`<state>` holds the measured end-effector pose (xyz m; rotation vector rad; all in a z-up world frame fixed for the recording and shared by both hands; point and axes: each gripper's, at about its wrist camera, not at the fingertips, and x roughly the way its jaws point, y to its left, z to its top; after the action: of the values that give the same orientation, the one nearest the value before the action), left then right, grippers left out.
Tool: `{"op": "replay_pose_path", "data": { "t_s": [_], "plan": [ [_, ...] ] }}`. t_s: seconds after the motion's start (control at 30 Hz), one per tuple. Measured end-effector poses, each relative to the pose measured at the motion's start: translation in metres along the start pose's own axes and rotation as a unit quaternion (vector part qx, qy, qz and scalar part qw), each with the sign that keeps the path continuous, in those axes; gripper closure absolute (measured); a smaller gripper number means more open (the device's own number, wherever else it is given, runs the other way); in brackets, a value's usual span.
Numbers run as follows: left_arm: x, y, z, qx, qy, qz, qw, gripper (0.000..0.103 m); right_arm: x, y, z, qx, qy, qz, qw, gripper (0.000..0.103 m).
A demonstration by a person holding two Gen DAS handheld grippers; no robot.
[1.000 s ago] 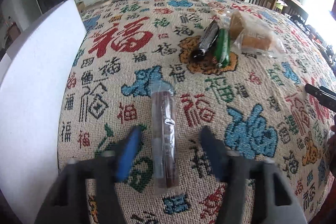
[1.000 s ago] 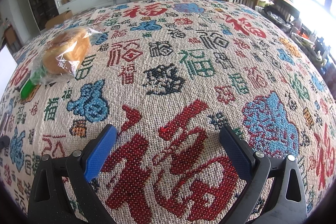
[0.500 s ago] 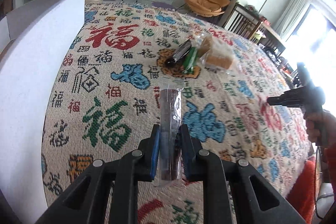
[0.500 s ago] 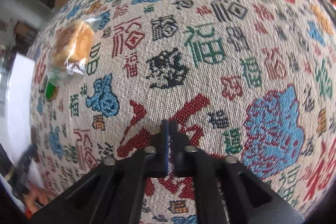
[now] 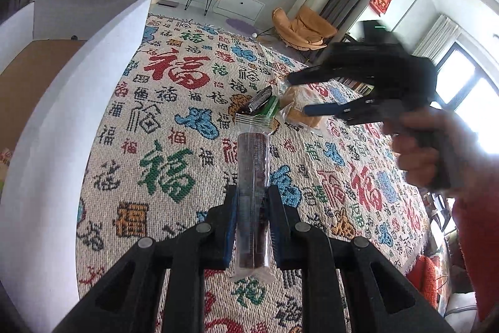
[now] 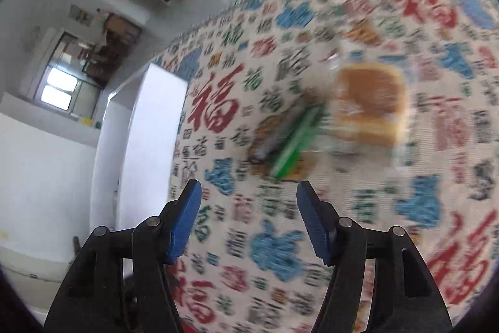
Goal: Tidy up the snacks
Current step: 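Grasp the green stick snack with the right tool, then carry both snacks into the white box and open both tools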
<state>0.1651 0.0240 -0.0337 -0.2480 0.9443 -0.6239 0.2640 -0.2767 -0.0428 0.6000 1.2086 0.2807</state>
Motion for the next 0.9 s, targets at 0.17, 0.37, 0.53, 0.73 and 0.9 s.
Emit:
{"op": "replay_pose_path", "data": {
  "t_s": [0.17,0.37,0.53,0.73,0.9],
  "plan": [
    [-0.012,0.002,-0.013,0.012,-0.004,0.004,0.9999,0.085,0.070,0.005,0.015,0.016,0.026,-0.125,0.992,0.040],
    [-0.020,0.007,-0.021,0.004,-0.005,-0.012,0.9999,0.085,0.080,-0.019,-0.012,0.006,0.023,-0.134,0.991,0.080],
    [-0.029,0.009,-0.022,-0.007,-0.014,-0.022,0.9996,0.085,0.055,-0.030,-0.076,-0.051,0.110,-0.115,0.986,0.083],
    [-0.035,0.002,-0.018,-0.014,-0.018,-0.034,0.9992,0.085,0.046,-0.022,-0.087,-0.105,0.086,-0.178,0.975,0.044],
    [-0.075,0.007,-0.017,-0.027,-0.038,-0.039,0.9982,0.085,0.080,0.009,-0.083,-0.210,0.095,-0.239,0.943,0.079]
  ]
}}
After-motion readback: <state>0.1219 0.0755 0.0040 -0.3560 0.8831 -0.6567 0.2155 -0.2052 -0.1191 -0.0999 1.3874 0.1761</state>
